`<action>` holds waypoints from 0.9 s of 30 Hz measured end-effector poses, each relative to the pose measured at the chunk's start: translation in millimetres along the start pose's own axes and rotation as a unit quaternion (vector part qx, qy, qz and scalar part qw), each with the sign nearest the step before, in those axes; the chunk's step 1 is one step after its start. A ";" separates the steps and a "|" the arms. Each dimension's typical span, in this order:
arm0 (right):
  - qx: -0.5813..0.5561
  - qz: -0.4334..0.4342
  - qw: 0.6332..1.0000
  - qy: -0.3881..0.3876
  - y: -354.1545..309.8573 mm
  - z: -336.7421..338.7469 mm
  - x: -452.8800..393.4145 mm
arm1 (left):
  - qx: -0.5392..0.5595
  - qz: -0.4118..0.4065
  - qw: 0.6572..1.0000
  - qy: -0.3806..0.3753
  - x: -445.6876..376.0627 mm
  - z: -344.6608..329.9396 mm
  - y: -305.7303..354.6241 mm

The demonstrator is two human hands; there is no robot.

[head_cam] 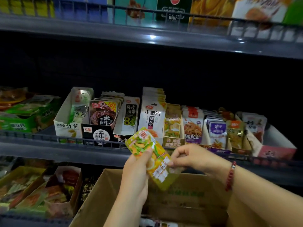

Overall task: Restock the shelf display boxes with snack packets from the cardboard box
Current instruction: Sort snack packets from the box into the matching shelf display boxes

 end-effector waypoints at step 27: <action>0.106 0.178 0.897 0.390 -28.0 100.8 -117.1 | -0.736 -0.355 0.571 0.080 -68.0 -44.6 -31.7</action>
Point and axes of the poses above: each hand's wrist, its own x-axis away from the middle knuckle, its own z-axis out of the back of the hand, y = z × x, the point moved 1 cm from there along -x, towards the middle knuckle, and after that the axes turned 15 degrees about -x, right-handed, at the moved point
